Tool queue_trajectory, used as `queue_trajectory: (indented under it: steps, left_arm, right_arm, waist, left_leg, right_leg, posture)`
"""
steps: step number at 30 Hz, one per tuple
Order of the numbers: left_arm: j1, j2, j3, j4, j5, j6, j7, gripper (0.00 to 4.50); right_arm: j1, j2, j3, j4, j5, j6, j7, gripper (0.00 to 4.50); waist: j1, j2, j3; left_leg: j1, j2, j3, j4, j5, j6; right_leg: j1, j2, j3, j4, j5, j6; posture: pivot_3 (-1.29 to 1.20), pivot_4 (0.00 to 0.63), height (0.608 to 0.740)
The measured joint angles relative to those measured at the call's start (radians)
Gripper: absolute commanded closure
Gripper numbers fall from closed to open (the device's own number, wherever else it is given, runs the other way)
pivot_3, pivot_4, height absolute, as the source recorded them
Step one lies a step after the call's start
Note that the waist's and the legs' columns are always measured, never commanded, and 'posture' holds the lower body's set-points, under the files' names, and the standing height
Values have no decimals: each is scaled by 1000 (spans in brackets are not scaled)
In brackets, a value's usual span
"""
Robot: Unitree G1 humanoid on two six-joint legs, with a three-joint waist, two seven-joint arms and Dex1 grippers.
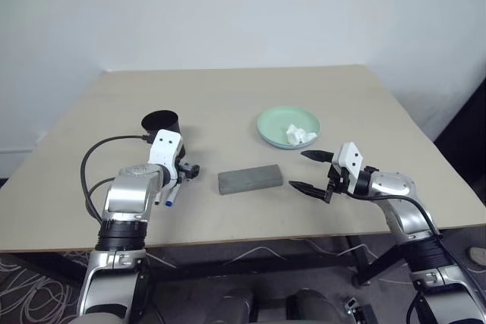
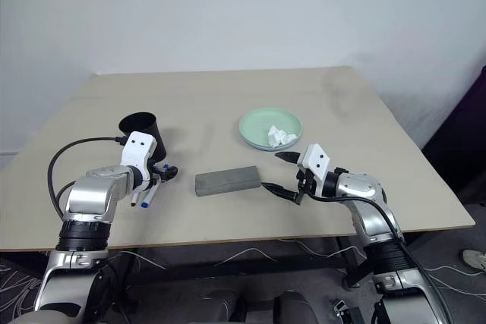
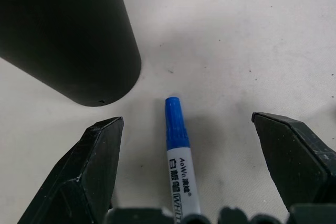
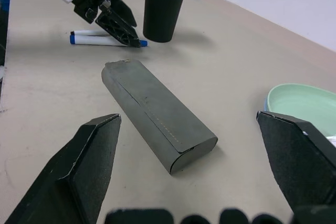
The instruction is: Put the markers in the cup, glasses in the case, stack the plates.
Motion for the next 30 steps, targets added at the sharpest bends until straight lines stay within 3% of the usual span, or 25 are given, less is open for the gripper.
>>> queue_trajectory:
  steps: [7, 8, 11, 20, 25, 30]
  left_arm:
    - [-9, 0, -6, 45, -23, 24, 6, 330]
    - [-9, 0, -7, 47, -24, 24, 6, 487]
    - [-9, 0, -14, 47, -28, 24, 7, 1208]
    - [-9, 0, -18, 47, -31, 24, 27, 4397]
    - [-9, 0, -24, 45, -32, 17, 30, 4418]
    - [-9, 0, -56, 11, -32, -137, 2, 4418]
  right_arm:
    - [15, 0, 0, -7, 0, 0, -14, 0]
    - [15, 0, 0, -7, 0, 0, -15, 0]
    - [15, 0, 0, -7, -1, 0, -20, 0]
    - [14, 0, 0, -4, -3, -5, -23, 0]
    - [14, 0, 0, -3, -6, -11, -24, 0]
    - [11, 0, 0, 1, -8, -13, -25, 0]
  waist:
    - [0, 0, 0]
    - [0, 0, 0]
    - [0, 0, 0]
    - [0, 0, 0]
    - [0, 0, 0]
    - [1, 0, 0]
  left_leg:
    - [0, 0, 0, 0, 0, 0]
    - [0, 0, 0, 0, 0, 0]
    - [0, 0, 0, 0, 0, 0]
    - [0, 0, 0, 0, 0, 0]
    - [0, 0, 0, 0, 0, 0]
    - [-1, 0, 0, -1, 0, 0]
  right_leg:
    - [0, 0, 0, 0, 0, 0]
    - [0, 0, 0, 0, 0, 0]
    - [0, 0, 0, 0, 0, 0]
    - [0, 0, 0, 0, -1, -2]
    - [0, 0, 0, 0, -1, -2]
    - [0, -1, 0, -1, -1, -2]
  posture:
    - [0, 0, 736]
    - [0, 0, 736]
    - [0, 0, 736]
    - [0, 0, 736]
    - [0, 0, 736]
    - [0, 0, 736]
